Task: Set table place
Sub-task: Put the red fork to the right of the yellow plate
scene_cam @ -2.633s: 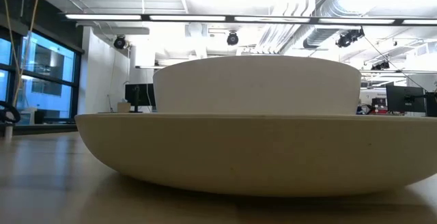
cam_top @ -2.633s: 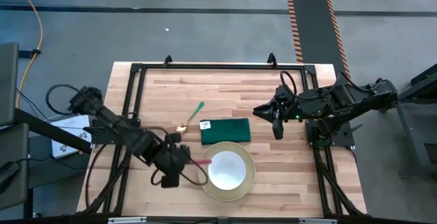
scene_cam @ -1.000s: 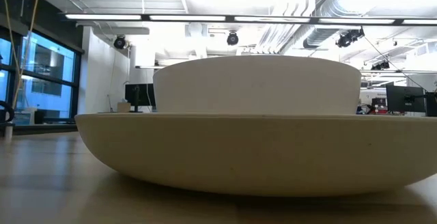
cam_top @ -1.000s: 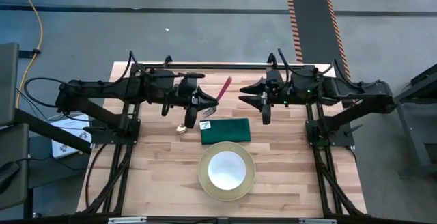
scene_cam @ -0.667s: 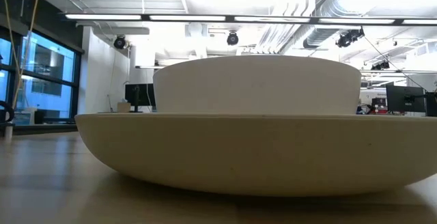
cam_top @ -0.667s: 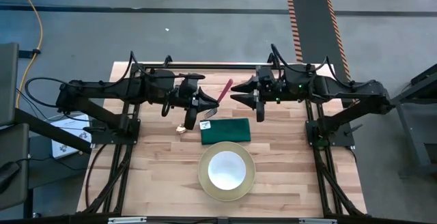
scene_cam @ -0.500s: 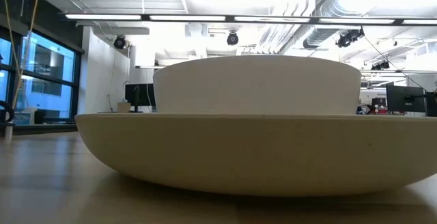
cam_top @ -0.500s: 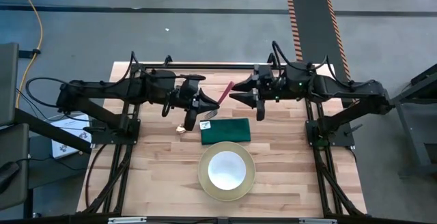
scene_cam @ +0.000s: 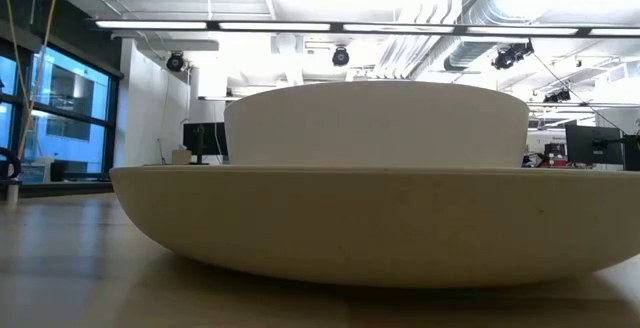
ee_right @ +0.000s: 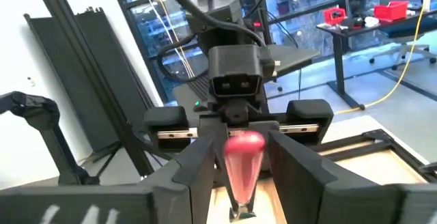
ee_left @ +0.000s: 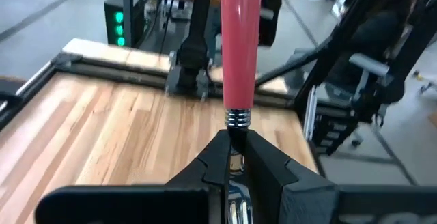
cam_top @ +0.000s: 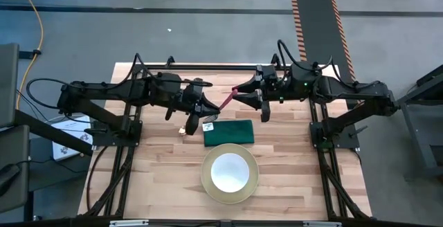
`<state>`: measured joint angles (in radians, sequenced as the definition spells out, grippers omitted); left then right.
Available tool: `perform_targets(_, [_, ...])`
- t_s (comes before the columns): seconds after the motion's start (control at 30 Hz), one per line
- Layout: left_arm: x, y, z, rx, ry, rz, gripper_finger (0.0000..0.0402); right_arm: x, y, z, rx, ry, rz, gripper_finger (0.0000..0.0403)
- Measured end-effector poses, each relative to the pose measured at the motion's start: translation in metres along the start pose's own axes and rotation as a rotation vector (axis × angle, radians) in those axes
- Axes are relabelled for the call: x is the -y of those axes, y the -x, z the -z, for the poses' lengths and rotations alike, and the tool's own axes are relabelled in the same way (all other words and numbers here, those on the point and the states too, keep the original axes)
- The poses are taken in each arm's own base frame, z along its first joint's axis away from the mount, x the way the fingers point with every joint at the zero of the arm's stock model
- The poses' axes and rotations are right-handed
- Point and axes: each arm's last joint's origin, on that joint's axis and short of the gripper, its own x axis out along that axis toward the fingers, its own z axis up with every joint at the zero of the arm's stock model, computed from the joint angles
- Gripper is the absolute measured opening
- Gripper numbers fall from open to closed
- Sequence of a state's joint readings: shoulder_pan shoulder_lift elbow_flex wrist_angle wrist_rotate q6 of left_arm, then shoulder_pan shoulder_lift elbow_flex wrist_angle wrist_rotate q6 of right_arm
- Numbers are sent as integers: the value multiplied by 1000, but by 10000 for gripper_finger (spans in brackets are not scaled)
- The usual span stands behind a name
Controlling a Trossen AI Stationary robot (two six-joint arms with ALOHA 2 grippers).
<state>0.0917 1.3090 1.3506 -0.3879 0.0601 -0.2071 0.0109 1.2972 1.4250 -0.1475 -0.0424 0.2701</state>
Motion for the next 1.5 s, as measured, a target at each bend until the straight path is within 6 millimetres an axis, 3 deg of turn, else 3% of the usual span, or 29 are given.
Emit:
perform_targets(0.4, [-4, 2, 21, -221, -34, -41, 27, 5, 2, 17, -169, -50, 63, 129])
perform_targets(0.8, [-9, -12, 46, -458, -35, -44, 27, 8, 2, 30, -297, -101, 101, 129])
perform_targets(0.97, [-6, -17, 36, -353, -14, 16, 27, 5, -5, 34, -301, -85, 81, 129])
perform_targets(1.3, [-7, -17, 21, -207, 33, 47, 27, -1, -3, 15, -133, -64, 30, 129])
perform_targets(1.5, [-5, -18, 14, -135, 44, 68, 27, -1, -2, 15, -130, -65, 29, 129])
